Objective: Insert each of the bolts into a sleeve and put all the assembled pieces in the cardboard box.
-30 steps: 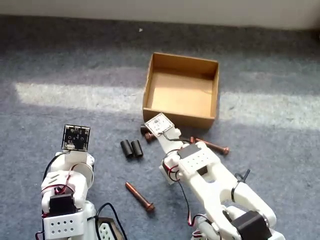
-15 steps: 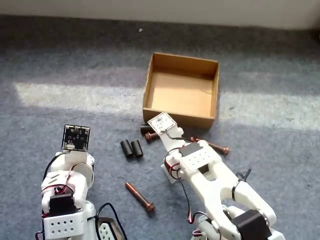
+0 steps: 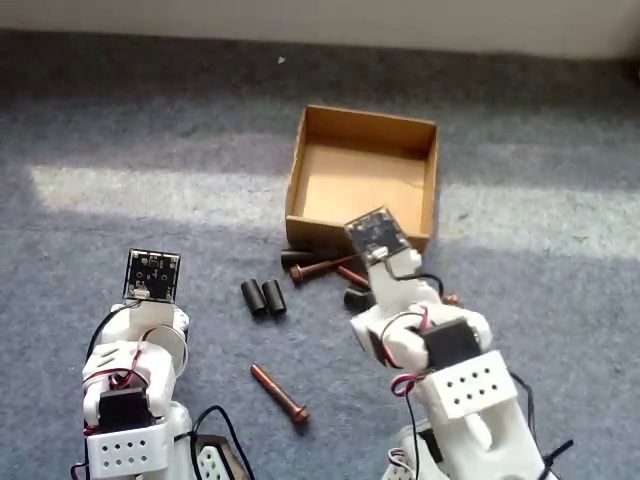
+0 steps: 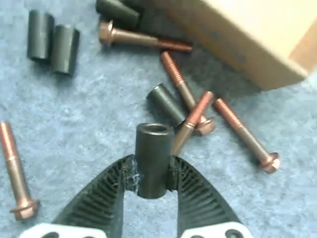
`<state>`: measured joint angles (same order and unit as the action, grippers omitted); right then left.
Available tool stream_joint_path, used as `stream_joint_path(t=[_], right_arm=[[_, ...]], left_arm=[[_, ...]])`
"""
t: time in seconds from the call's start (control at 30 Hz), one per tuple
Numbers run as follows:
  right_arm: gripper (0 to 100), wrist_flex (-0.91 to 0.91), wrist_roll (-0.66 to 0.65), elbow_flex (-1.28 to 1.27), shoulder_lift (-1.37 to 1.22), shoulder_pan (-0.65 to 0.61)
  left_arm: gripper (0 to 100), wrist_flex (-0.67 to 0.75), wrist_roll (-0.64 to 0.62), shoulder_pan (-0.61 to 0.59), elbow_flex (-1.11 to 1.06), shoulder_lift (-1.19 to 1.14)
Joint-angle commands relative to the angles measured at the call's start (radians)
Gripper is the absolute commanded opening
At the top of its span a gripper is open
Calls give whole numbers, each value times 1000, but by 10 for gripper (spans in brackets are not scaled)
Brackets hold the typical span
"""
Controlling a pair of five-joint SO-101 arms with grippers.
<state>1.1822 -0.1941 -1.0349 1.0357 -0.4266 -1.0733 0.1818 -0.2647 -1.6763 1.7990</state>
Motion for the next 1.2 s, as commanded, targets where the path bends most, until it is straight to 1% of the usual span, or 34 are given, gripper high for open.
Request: stream_joint_path(t=[0.0,0.1,0.27,0.4,0.5,0.57,0.67,0.77,0.97,1.13,1.17], right_arm=[[6,4,-9,-21,97,94],[6,-10,-6,-68,117,124],[6,-114,5,-171,147,176],[6,-182,103,-242,202,228],[6,-200,126,-274,262,251],[6,-213,146,-295,309,283],[6,-223,180,-320,389,367],[6,-223,209,-346,470,417],[6,-223,212,-403,598,430],[6,-223,213,-415,641,467],[6,-223,213,-415,644,472]], left_arm=[[8,20,9,-7,-16,8],[8,18,9,-7,-16,8],[8,18,11,-7,-7,8],[8,18,118,-7,5,8],[8,15,195,-7,50,8],[8,9,221,-7,81,7],[8,-5,249,1,163,-1],[8,-69,304,33,277,-2],[8,-216,313,145,484,-30],[8,-279,315,245,610,-283],[8,-290,331,271,633,-343]])
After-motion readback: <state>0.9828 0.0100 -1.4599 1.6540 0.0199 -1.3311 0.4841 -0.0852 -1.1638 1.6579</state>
